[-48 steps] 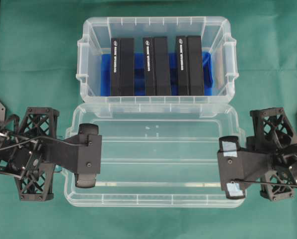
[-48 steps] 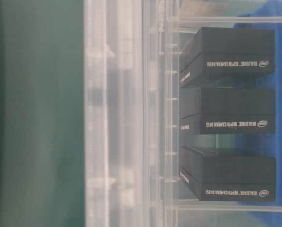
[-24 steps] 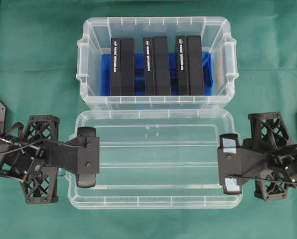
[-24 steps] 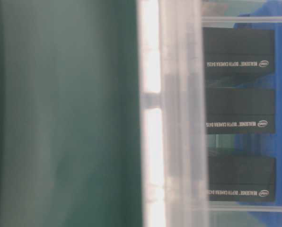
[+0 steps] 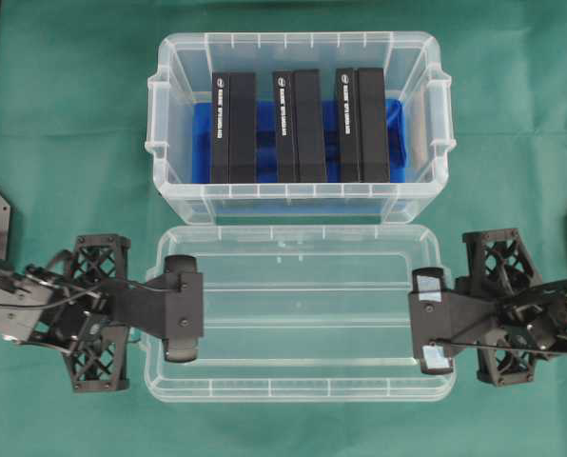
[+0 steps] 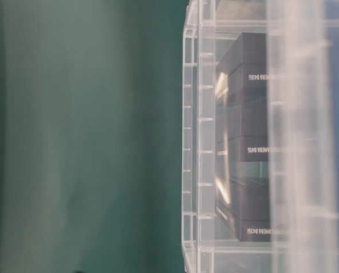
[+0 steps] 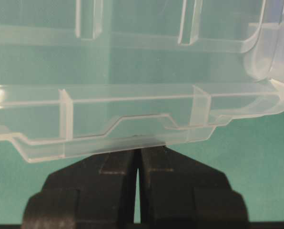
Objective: Clamp the lid of the box with both arms, then lift and open it.
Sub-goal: 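Lower the lid onto the table in front of the box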
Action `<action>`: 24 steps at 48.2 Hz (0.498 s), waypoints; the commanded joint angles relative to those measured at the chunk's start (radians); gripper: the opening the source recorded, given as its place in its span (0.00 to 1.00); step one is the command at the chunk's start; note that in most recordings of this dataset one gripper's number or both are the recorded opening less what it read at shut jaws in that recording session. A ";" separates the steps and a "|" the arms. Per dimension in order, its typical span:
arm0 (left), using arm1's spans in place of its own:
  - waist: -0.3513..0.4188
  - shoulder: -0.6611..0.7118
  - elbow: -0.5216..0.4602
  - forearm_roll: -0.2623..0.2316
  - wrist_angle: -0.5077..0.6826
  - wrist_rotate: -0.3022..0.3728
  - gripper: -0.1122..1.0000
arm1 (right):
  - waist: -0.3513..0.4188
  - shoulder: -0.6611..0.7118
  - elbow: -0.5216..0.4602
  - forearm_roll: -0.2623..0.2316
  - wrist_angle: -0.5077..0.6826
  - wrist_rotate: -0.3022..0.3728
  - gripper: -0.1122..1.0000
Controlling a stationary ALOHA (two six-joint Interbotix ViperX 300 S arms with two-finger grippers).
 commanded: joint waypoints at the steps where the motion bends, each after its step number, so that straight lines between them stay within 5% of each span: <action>1: 0.015 0.008 -0.015 0.031 -0.083 -0.037 0.11 | -0.008 0.008 -0.012 -0.020 -0.097 0.003 0.10; 24: 0.017 0.083 0.067 0.031 -0.264 -0.094 0.11 | -0.031 0.130 0.061 -0.021 -0.331 0.002 0.10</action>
